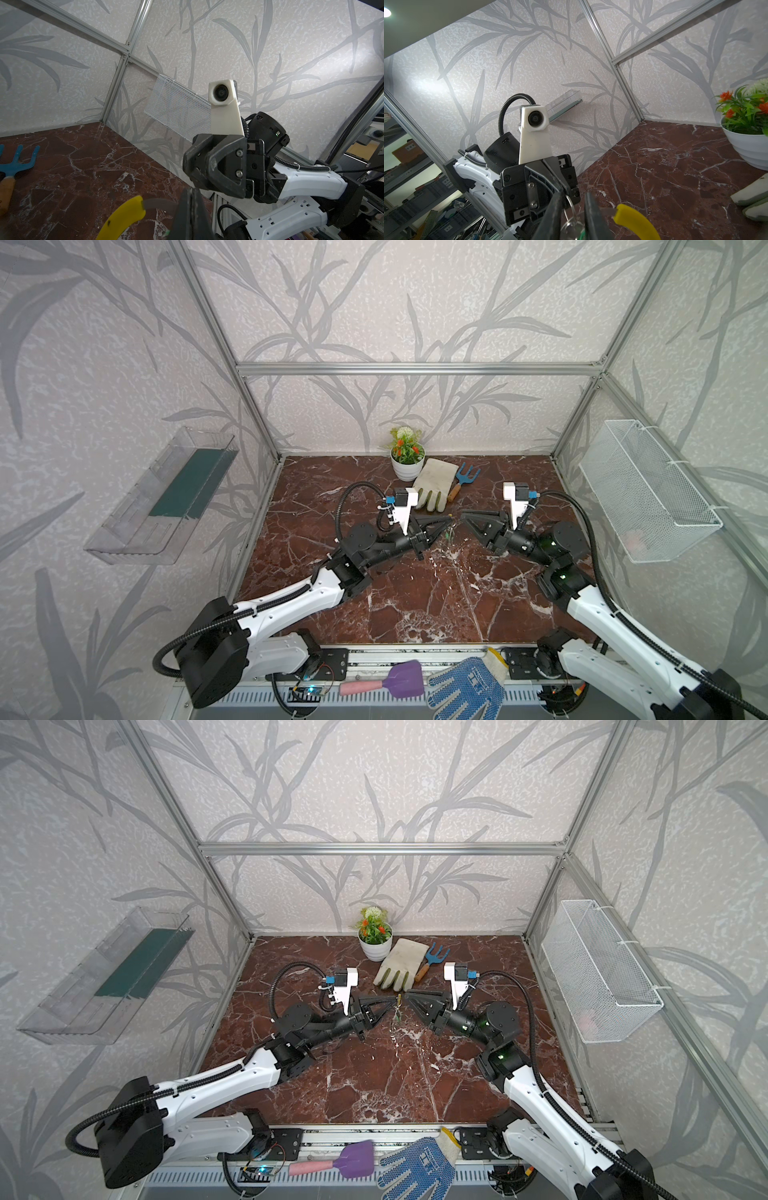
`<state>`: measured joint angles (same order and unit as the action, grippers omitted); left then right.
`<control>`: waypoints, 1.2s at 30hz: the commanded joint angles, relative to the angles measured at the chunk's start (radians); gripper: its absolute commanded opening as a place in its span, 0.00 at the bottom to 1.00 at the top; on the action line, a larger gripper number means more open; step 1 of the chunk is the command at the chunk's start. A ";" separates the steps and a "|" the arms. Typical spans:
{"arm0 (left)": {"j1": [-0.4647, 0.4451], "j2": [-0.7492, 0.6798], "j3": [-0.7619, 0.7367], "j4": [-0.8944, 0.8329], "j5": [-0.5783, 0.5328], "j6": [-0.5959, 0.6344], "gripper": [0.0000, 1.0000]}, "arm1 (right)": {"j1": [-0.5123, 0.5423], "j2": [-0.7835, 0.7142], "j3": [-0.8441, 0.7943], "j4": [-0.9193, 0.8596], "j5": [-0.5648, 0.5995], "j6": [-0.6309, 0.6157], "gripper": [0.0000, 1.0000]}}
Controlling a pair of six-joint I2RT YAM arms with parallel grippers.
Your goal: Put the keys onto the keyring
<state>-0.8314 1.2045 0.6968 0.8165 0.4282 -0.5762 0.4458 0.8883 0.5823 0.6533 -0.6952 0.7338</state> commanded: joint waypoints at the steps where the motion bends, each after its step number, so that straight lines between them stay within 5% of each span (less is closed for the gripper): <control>1: -0.005 -0.029 0.028 0.021 0.014 0.007 0.00 | -0.004 0.013 0.019 0.079 -0.036 0.033 0.19; 36: -0.005 -0.018 0.038 0.033 -0.002 0.001 0.00 | 0.030 0.080 -0.004 0.104 -0.116 0.038 0.13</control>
<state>-0.8314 1.1870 0.6968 0.8146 0.4152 -0.5758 0.4671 0.9646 0.5671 0.7353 -0.7887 0.7837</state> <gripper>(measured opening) 0.047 0.132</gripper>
